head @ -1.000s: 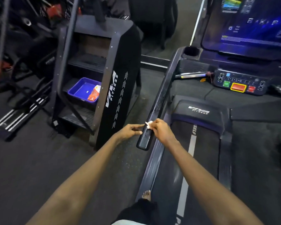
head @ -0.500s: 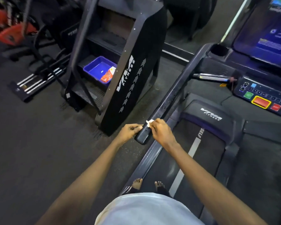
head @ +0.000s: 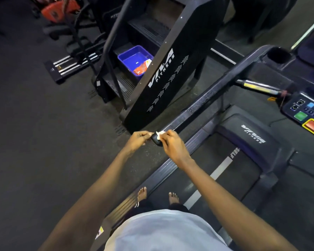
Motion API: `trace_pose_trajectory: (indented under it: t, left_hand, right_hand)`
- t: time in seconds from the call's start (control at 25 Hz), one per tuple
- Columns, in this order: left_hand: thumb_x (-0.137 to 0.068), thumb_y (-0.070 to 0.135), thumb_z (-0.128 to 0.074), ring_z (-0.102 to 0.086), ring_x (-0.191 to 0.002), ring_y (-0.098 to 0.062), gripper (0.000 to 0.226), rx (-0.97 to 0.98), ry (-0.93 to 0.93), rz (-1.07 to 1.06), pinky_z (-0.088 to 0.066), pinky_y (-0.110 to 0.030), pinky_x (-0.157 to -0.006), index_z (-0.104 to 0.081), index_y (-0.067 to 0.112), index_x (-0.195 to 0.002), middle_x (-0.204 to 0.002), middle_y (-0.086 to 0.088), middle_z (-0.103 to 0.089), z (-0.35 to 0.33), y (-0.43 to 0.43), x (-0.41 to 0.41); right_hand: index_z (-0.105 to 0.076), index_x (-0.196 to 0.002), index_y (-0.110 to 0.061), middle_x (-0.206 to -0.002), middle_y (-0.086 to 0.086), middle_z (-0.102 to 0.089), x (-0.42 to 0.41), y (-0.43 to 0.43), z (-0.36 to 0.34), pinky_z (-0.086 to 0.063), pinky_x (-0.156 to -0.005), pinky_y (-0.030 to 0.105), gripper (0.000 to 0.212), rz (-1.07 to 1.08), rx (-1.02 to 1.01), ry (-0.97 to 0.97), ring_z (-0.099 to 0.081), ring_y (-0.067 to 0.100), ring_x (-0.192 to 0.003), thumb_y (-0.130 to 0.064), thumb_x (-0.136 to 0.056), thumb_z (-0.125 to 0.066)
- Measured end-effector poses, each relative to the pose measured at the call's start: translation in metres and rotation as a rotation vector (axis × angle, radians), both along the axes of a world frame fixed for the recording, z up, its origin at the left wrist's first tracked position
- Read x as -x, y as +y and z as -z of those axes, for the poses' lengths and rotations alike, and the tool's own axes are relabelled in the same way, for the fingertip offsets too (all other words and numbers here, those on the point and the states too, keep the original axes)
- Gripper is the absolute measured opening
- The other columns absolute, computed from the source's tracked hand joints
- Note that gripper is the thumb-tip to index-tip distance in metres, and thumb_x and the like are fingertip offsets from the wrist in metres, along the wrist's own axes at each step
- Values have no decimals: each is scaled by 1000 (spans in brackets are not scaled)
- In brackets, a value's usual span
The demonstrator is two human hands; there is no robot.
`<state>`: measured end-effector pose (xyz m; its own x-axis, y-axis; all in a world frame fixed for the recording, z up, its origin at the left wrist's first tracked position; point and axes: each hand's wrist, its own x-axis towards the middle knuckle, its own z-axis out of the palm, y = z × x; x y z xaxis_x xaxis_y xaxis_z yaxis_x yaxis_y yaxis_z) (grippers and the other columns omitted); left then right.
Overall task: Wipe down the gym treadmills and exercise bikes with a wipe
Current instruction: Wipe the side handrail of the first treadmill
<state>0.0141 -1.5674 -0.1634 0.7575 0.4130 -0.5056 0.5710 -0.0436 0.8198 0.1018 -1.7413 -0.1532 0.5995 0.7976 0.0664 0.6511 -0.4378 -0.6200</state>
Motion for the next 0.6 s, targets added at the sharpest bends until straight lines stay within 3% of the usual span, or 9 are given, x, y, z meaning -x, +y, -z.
trace_pose_trajectory:
  t: [0.16, 0.24, 0.32, 0.44, 0.6]
  left_hand:
    - [-102, 41, -45, -63, -103, -15, 26, 102, 72, -16, -50, -37, -97, -70, 36, -96, -105, 5, -68, -3, 5, -1]
    - [-102, 49, -38, -63, -103, -17, 36, 111, 90, -17, -51, -35, -92, -70, 32, -98, -108, 0, -69, -2, 7, -3]
    - [-102, 52, -35, -64, -97, -15, 43, 78, 85, -10, -51, -31, -83, -70, 27, -98, -104, -1, -69, 0, 9, -6]
    - [-101, 51, -40, -62, -87, -9, 38, 22, 53, 68, -48, -27, -76, -72, 29, -99, -93, 7, -69, 3, 14, -11]
    - [-88, 51, -63, -62, -84, -3, 16, -171, -12, 231, -51, -31, -81, -72, 42, -96, -88, 18, -70, 10, 20, -20]
  right_hand:
    - [-70, -101, -11, -97, 2, -57, -19, 13, 1, -53, -78, 40, 15, 208, -23, 17, -55, 18, -91, -17, -95, -57]
    - [-68, -104, -7, -103, 6, -59, -3, 14, 2, -53, -80, 41, 17, 197, -50, -26, -55, 21, -97, -13, -95, -55]
    - [-66, -115, -5, -115, 9, -61, 24, 10, 7, -53, -87, 41, 24, 121, -87, -72, -55, 24, -107, -8, -95, -53]
    - [-57, -134, -7, -137, 10, -55, 37, 3, 20, -48, -104, 39, 38, 189, -95, -96, -50, 23, -128, -6, -96, -52]
    - [-28, -153, -8, -161, 8, -22, 58, 4, 23, -21, -119, 27, 52, 454, -154, 284, -22, 16, -148, -12, -103, -40]
